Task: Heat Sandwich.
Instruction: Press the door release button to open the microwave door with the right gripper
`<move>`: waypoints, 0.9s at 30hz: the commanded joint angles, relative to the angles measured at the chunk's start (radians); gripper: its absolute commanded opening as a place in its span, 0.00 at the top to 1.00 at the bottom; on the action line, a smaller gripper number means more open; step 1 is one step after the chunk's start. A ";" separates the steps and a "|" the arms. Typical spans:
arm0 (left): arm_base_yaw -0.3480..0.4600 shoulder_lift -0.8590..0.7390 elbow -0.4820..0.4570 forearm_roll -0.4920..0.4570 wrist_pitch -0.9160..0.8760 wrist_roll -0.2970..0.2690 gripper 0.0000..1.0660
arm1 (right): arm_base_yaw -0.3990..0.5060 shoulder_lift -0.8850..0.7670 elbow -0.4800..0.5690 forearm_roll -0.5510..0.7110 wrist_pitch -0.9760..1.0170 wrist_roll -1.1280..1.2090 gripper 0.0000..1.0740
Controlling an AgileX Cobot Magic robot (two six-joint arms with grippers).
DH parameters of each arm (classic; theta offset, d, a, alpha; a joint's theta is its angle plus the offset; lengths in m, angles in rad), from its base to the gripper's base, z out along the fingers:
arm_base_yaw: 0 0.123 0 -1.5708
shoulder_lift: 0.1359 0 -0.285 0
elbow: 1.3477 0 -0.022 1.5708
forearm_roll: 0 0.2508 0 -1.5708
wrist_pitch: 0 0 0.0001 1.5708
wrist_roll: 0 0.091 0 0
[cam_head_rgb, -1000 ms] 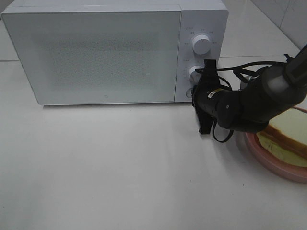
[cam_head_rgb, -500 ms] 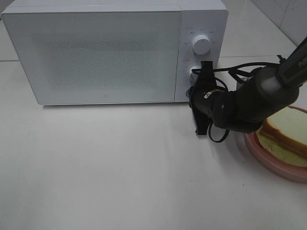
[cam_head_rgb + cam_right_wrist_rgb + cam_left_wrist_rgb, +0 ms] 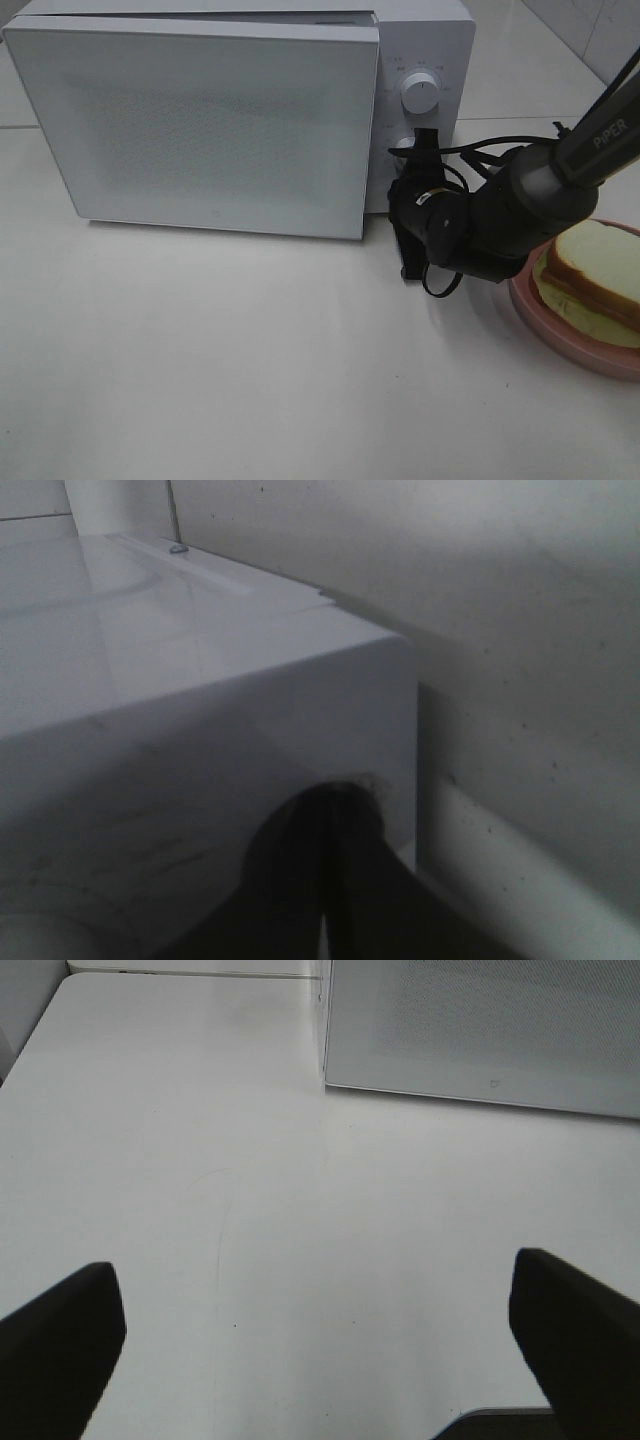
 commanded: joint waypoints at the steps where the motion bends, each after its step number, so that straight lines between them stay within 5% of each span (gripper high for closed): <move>1: -0.003 -0.022 0.000 0.002 -0.011 -0.006 0.08 | -0.031 0.002 -0.088 -0.015 -0.249 -0.028 1.00; 27: -0.003 -0.017 0.000 0.002 -0.011 -0.006 0.08 | -0.016 -0.057 0.003 -0.020 -0.069 -0.026 1.00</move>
